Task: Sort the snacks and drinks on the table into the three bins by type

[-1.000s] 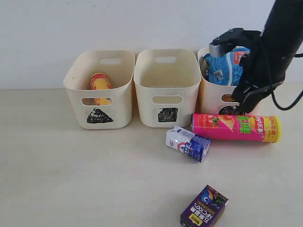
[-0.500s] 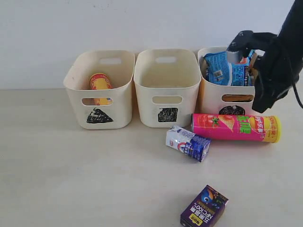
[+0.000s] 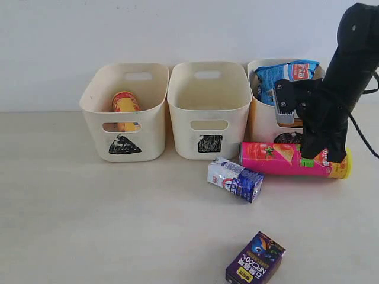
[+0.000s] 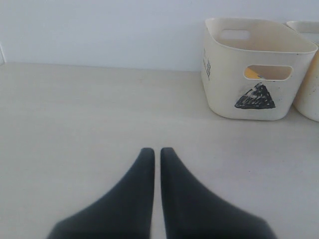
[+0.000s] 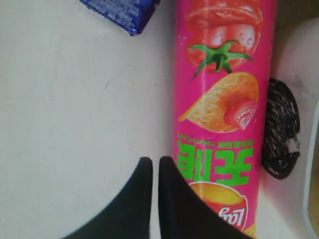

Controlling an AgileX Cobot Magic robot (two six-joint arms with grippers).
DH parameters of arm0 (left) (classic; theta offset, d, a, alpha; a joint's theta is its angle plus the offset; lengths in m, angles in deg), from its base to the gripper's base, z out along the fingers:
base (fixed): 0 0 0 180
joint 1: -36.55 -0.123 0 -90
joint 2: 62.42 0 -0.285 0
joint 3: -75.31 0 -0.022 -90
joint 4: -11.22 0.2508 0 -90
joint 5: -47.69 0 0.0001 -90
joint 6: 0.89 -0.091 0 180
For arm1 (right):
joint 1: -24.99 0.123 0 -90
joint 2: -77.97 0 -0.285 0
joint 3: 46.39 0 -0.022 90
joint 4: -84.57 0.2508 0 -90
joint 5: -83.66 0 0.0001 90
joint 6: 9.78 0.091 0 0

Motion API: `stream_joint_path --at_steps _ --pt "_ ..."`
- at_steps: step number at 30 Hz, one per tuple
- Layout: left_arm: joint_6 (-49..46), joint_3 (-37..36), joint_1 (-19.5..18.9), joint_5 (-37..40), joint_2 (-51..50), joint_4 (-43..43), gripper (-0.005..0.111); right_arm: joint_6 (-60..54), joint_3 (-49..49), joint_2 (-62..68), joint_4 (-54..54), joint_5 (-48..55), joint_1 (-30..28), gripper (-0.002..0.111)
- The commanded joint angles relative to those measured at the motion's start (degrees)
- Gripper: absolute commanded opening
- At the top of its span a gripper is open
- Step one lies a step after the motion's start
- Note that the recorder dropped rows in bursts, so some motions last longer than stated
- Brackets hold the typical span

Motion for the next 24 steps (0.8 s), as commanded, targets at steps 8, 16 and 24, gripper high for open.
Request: stream_joint_path --at_steps 8,16,24 --pt "0.3 0.14 0.18 -0.44 0.21 -0.14 0.004 -0.52 -0.11 0.86 0.46 -2.49 -0.37 0.011" --pt "0.3 0.14 0.18 -0.44 0.21 -0.14 0.004 2.49 -0.11 0.86 0.83 -3.65 -0.37 0.096" --pt "0.3 0.14 0.18 -0.44 0.21 -0.14 0.004 0.64 -0.11 3.11 0.83 -6.53 -0.37 0.096"
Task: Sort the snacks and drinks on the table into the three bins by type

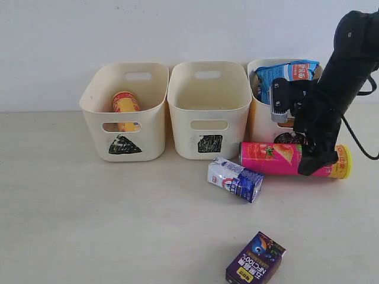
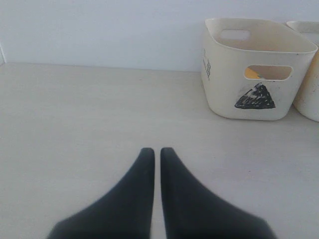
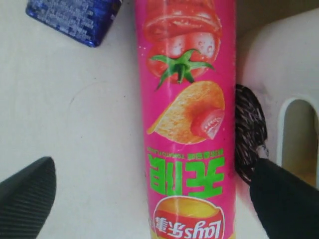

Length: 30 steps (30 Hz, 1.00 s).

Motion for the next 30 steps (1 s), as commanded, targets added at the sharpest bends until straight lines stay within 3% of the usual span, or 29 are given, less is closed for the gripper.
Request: stream_joint_path --at_steps 1,12,30 --pt "0.3 0.14 0.18 -0.44 0.21 -0.14 0.004 -1.68 -0.11 2.03 0.24 -2.51 -0.37 0.096" --pt "0.3 0.14 0.18 -0.44 0.21 -0.14 0.004 -2.79 -0.11 5.93 0.26 -7.38 -0.37 0.096" --pt "0.3 0.14 0.18 -0.44 0.21 -0.14 0.004 1.55 -0.11 4.87 2.18 3.49 -0.37 0.092"
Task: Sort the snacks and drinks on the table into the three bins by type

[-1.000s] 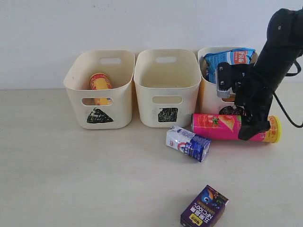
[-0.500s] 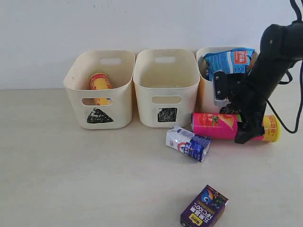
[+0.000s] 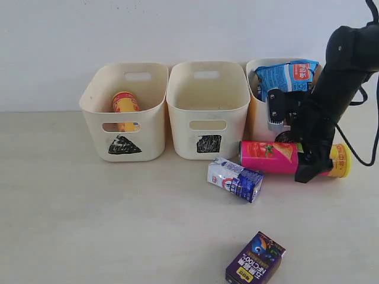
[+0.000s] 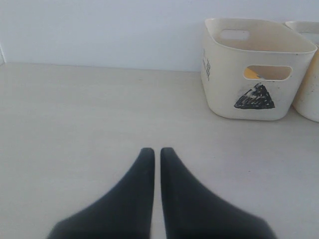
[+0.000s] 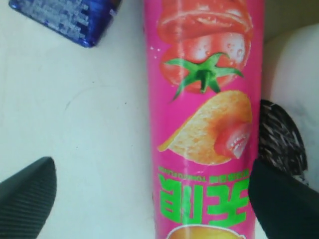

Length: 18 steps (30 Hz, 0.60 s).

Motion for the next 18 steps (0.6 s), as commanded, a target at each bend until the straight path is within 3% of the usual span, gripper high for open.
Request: stream_joint_path --at_steps 1,10,18 --pt "0.3 0.14 0.18 -0.44 0.21 -0.14 0.004 2.92 0.61 0.46 2.37 4.8 -0.37 0.09" --pt "0.3 0.14 0.18 -0.44 0.21 -0.14 0.004 5.22 0.61 -0.07 4.52 10.03 -0.27 0.084" --pt "0.3 0.14 0.18 -0.44 0.21 -0.14 0.004 8.05 0.5 -4.12 4.52 0.29 -0.27 0.084"
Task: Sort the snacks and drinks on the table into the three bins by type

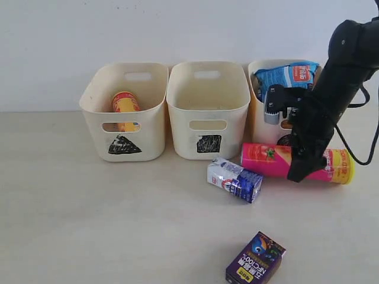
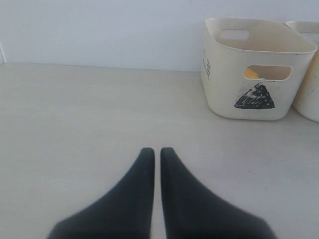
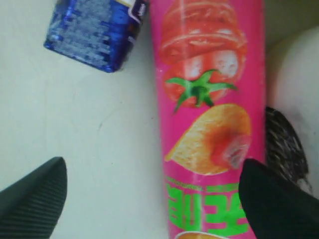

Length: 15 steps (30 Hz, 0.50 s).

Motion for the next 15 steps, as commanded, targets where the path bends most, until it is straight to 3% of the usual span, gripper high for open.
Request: stream_joint_path --at_steps 1,8,15 --pt "0.3 0.14 0.18 -0.44 0.21 -0.14 0.004 2.38 0.59 -2.96 0.53 -4.26 -0.15 0.084" --pt "0.3 0.14 0.18 -0.44 0.21 -0.14 0.004 5.35 0.59 -5.82 0.62 -9.96 -0.15 0.084" --pt "0.3 0.14 0.18 -0.44 0.21 -0.14 0.004 7.14 0.59 -7.89 1.2 0.65 -0.15 0.084"
